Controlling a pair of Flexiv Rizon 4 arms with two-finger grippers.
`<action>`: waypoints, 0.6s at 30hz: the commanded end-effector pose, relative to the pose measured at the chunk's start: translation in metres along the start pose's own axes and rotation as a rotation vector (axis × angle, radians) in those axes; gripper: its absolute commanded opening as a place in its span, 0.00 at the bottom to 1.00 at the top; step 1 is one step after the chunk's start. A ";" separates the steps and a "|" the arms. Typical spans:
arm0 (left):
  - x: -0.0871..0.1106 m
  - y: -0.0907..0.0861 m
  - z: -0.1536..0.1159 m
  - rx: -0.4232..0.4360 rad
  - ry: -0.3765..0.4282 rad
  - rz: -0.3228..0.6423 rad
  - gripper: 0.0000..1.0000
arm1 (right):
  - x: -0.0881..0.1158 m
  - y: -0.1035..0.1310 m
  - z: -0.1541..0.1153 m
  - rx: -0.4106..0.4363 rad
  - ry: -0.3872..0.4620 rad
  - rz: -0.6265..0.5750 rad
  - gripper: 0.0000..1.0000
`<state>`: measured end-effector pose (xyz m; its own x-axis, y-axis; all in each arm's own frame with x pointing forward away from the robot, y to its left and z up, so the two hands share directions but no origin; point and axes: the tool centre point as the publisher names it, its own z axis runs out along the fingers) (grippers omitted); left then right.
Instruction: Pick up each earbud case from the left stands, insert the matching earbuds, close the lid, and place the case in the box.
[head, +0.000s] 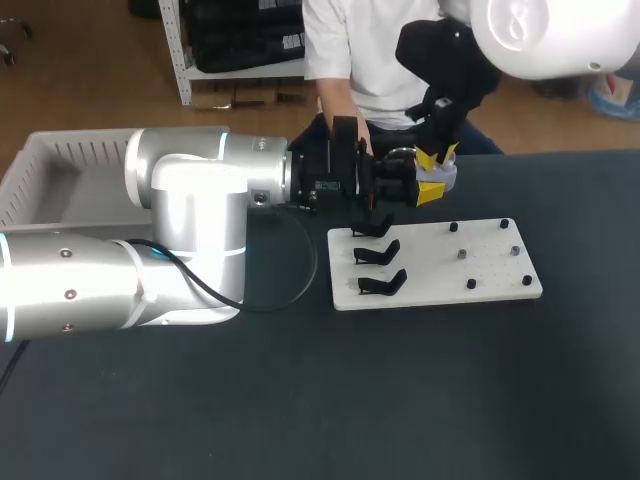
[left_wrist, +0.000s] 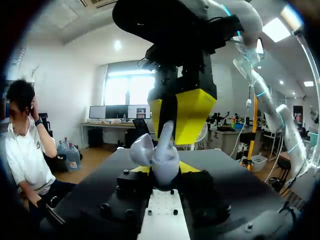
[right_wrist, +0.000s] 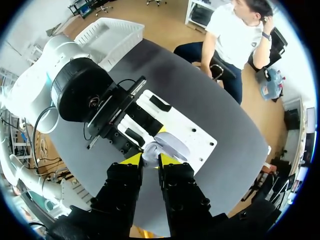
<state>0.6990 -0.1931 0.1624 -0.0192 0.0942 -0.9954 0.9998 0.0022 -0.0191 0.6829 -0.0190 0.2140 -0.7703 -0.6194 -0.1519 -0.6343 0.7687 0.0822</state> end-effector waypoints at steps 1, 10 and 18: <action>0.001 0.000 0.001 -0.001 -0.005 0.003 0.00 | -0.002 0.000 -0.001 0.000 0.005 -0.003 0.00; 0.001 0.000 0.001 -0.001 -0.005 0.003 0.00 | -0.003 0.000 0.001 0.000 0.012 -0.006 0.00; 0.001 0.000 0.001 -0.001 -0.005 0.003 0.00 | -0.003 0.000 0.001 0.002 0.019 -0.004 0.00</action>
<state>0.6990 -0.1930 0.1620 -0.0195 0.0945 -0.9953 0.9998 0.0022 -0.0194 0.6827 -0.0191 0.2131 -0.7681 -0.6248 -0.1402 -0.6377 0.7662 0.0787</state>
